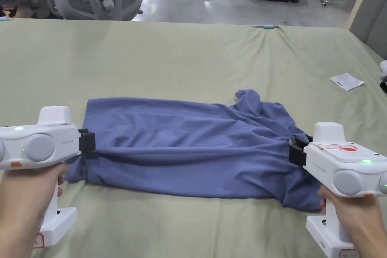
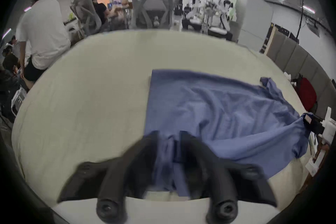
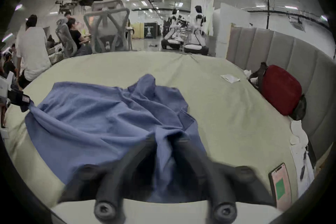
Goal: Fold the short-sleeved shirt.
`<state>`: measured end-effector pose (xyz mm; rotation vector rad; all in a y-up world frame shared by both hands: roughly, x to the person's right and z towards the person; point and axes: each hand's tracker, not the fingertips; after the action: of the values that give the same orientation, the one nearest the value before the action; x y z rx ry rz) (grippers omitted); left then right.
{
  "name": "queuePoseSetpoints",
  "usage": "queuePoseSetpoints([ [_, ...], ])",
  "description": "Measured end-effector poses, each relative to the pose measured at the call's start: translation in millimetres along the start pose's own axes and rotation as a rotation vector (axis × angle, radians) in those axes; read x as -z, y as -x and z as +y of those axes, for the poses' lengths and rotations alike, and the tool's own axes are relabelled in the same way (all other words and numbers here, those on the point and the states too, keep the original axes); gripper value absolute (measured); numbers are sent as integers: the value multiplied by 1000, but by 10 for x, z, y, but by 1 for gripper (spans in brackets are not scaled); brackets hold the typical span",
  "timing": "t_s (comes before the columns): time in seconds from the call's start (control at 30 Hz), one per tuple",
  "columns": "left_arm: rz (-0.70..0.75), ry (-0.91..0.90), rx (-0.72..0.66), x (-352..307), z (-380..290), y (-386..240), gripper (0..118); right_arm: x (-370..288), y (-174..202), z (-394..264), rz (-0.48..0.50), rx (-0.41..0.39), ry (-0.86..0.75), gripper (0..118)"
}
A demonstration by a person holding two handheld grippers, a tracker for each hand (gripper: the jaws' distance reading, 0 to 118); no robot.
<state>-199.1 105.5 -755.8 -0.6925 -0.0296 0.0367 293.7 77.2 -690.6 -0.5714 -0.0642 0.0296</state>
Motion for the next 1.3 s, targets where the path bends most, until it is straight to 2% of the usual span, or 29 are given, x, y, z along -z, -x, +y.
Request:
queuePoseSetpoints([
  [0.03, -3, -64, 11, -163, -32, -39, 79, -158, 43, 36, -19, 4, -20, 94],
  [0.07, -23, -146, 16, -376, -94, -81, 93, -341, 93, 56, -10, 14, -58, 105],
  [0.1, -50, -217, 16, -550, -154, -145, 100, -535, 171, 67, 24, 28, -106, 103],
  [0.2, -124, -379, 59, -1035, -437, -377, 98, -1018, 460, 10, 42, 22, -164, 103],
  [0.23, -124, -387, 77, -1152, -556, -470, 96, -1148, 562, -42, 42, 12, -178, 102],
  [0.27, -108, -380, 83, -1237, -683, -559, 87, -1252, 696, -106, 41, 3, -188, 96],
  [0.3, -103, -384, 92, -1291, -801, -626, 60, -1327, 765, -173, 47, -2, -191, 75],
  [0.33, -102, -377, 98, -1311, -925, -666, 20, -1399, 829, -247, 55, -5, -195, 40],
  [0.37, -99, -363, 112, -1323, -1053, -717, 0, -1445, 882, -321, 59, 0, -198, 1],
  [0.43, -55, -300, 176, -1294, -1263, -795, 0, -1461, 1007, -421, 50, -18, -194, 0],
  [0.47, -90, -262, 177, -1287, -1318, -804, 0, -1502, 993, -457, 39, -28, -192, 0],
  [0.5, -144, -224, 158, -1304, -1347, -802, 0, -1532, 983, -467, 67, -26, -176, 0],
  [0.63, -91, -157, 132, -1313, -1445, -645, 0, -1575, 964, -501, 60, -23, -174, 0],
  [0.7, -78, -114, 55, -1272, -1498, -476, 0, -1578, 922, -487, 67, -7, -167, 0],
  [0.8, -63, -78, -53, -1142, -1369, -188, 0, -1537, 867, -467, 57, -2, -162, 0],
  [0.97, -37, -46, -56, -682, -957, 119, 0, -1406, 758, -413, 46, 6, -150, 0],
  [1.0, -23, -47, -59, -596, -878, 137, 8, -1382, 733, -407, 42, 5, -148, 0],
  [1.03, 16, -44, -54, -476, -799, 170, 31, -1351, 698, -400, 35, 6, -145, 0],
  [1.07, 39, -21, -44, -347, -722, 200, 62, -1322, 671, -394, 28, 10, -141, 0],
  [1.1, 37, 18, -38, -225, -666, 221, 86, -1295, 634, -389, 22, 15, -138, 0],
  [1.13, 26, 28, -39, -151, -623, 177, 89, -1265, 595, -385, 15, 21, -135, 0],
  [1.2, 32, 45, -36, 51, -555, 159, 80, -1212, 527, -374, 0, 27, -128, 0],
  [1.27, 31, 79, -11, 197, -540, 54, 80, -1151, 440, -369, -15, 34, -116, 0],
  [1.3, 21, 118, 3, 312, -554, 36, 71, -1125, 393, -367, -25, 35, -111, 0],
])
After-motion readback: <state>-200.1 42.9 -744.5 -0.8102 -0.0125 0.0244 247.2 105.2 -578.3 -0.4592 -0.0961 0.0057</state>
